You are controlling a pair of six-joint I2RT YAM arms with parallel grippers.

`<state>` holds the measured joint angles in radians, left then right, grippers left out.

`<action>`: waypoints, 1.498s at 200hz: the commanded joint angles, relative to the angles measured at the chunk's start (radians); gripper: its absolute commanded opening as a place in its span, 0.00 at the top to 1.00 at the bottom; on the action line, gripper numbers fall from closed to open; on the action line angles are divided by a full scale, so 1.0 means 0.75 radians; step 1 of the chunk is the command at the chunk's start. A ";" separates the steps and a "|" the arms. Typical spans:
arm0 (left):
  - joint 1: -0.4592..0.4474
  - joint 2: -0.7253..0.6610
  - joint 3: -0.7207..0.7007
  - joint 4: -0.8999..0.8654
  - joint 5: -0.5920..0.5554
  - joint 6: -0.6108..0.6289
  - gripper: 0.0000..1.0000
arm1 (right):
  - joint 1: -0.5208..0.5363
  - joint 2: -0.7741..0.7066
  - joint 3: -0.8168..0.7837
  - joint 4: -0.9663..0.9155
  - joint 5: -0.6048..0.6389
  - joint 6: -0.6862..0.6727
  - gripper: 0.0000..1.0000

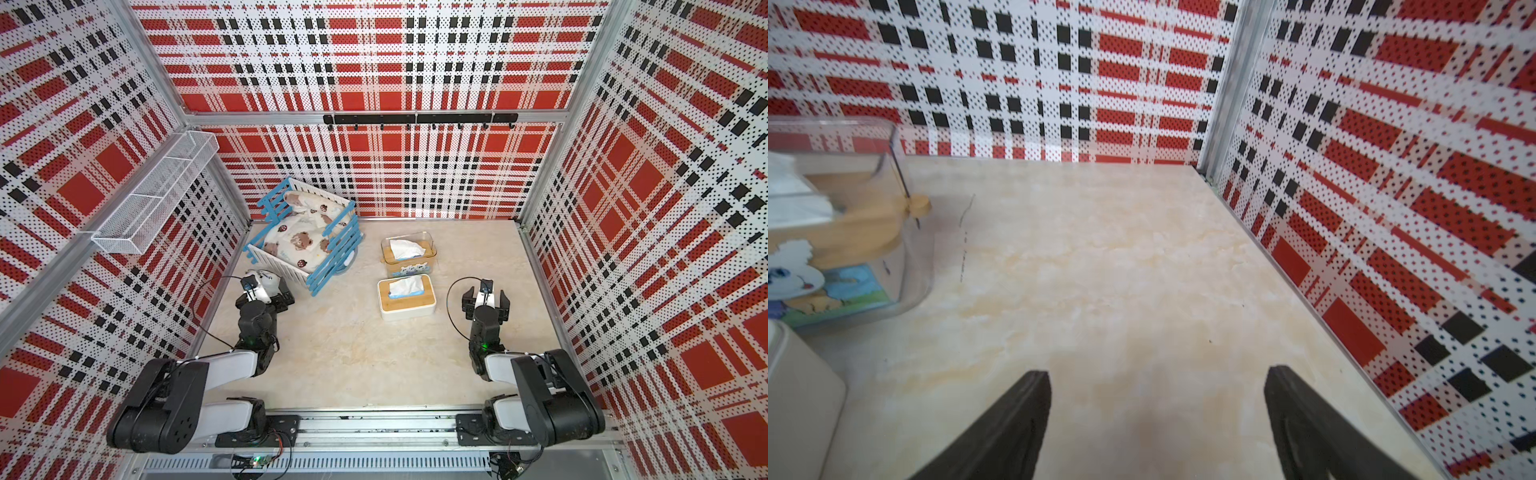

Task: Put the tissue paper into the tissue box
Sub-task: Reset both arms

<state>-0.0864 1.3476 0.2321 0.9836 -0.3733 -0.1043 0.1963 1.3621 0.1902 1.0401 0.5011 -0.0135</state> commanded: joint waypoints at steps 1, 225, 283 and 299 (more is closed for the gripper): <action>0.006 0.066 0.043 0.143 0.071 0.066 0.01 | 0.010 0.082 0.032 0.214 -0.035 -0.080 0.11; 0.093 0.278 0.005 0.429 0.254 0.099 0.01 | -0.133 0.286 0.091 0.259 -0.289 0.061 0.03; 0.093 0.278 0.005 0.429 0.254 0.098 0.01 | -0.133 0.288 0.092 0.260 -0.290 0.061 0.03; 0.095 0.277 0.005 0.430 0.253 0.099 0.01 | -0.133 0.286 0.092 0.260 -0.290 0.059 0.03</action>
<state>-0.0166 1.5517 0.2455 1.2747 -0.1909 -0.0395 0.1062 1.5688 0.2516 1.2282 0.2882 0.0204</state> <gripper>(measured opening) 0.992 0.973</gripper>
